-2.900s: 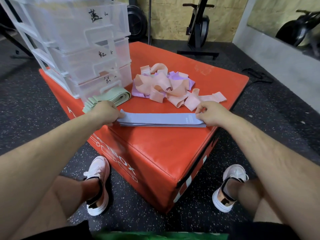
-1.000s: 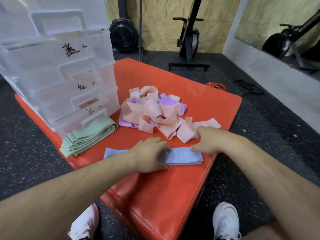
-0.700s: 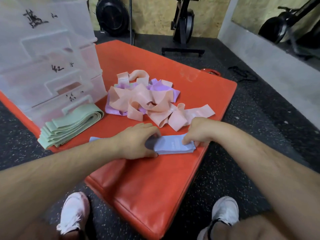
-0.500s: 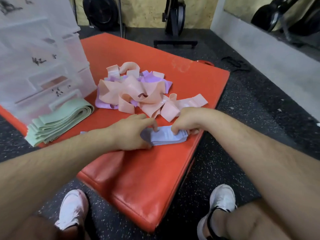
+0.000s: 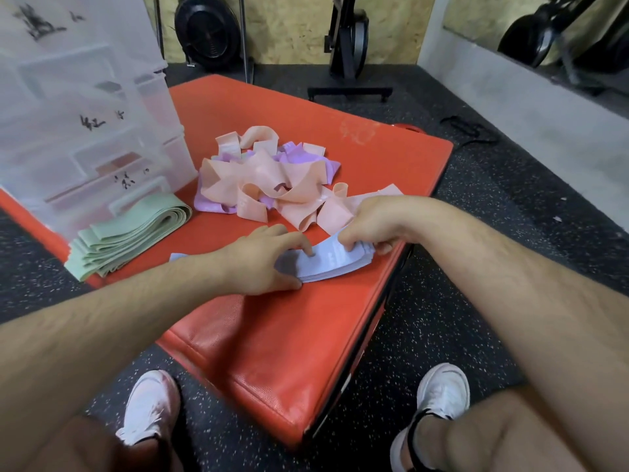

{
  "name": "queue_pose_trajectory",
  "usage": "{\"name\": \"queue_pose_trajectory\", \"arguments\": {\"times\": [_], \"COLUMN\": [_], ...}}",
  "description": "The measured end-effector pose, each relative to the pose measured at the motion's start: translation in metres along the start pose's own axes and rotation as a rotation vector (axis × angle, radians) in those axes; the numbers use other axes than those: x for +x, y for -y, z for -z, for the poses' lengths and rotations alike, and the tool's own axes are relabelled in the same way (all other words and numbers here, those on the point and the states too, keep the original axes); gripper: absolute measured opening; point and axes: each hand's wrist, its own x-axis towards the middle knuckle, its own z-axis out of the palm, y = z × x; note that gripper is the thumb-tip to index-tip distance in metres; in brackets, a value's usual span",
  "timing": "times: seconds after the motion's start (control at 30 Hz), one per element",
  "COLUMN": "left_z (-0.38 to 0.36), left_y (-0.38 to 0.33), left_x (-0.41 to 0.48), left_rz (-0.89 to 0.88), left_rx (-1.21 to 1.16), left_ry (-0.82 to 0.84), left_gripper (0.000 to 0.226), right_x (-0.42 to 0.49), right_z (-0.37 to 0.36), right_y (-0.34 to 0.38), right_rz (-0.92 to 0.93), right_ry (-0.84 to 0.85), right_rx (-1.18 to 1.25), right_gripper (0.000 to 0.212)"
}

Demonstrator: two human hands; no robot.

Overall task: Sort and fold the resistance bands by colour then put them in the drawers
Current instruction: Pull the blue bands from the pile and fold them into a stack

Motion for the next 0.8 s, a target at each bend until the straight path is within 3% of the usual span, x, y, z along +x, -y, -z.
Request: {"name": "queue_pose_trajectory", "arguments": {"times": [0.13, 0.23, 0.33, 0.4, 0.47, 0.63, 0.73, 0.8], "left_z": [-0.007, -0.002, 0.013, 0.021, 0.027, 0.039, 0.041, 0.040], "left_y": [-0.010, -0.022, -0.041, -0.047, -0.047, -0.049, -0.046, -0.041], "left_x": [0.002, 0.006, 0.006, 0.005, 0.002, -0.009, -0.013, -0.016], "left_rz": [-0.066, -0.046, 0.099, 0.185, 0.215, 0.252, 0.207, 0.182], "left_rx": [-0.088, -0.107, -0.712, -1.101, -1.297, -1.397, -1.344, -1.309], "left_ry": [-0.029, -0.131, -0.102, -0.037, -0.032, -0.079, -0.035, -0.045], "left_gripper": [0.062, 0.053, 0.030, 0.040, 0.049, 0.038, 0.041, 0.037], "right_x": [-0.009, -0.016, -0.023, -0.027, -0.032, -0.039, -0.038, -0.038], "right_z": [0.022, 0.031, 0.029, 0.023, 0.016, 0.001, -0.007, -0.008], "right_y": [-0.006, -0.006, 0.004, 0.015, 0.028, 0.047, 0.054, 0.056], "right_rz": [-0.003, 0.009, 0.053, 0.105, 0.165, 0.266, 0.299, 0.313], "right_ry": [-0.140, -0.198, -0.197, -0.193, -0.198, -0.158, -0.106, -0.071], "right_rx": [-0.041, 0.035, 0.073, 0.098, 0.126, 0.102, 0.130, 0.147], "right_gripper": [0.014, 0.011, 0.016, 0.022, 0.026, 0.037, 0.018, 0.028]}}
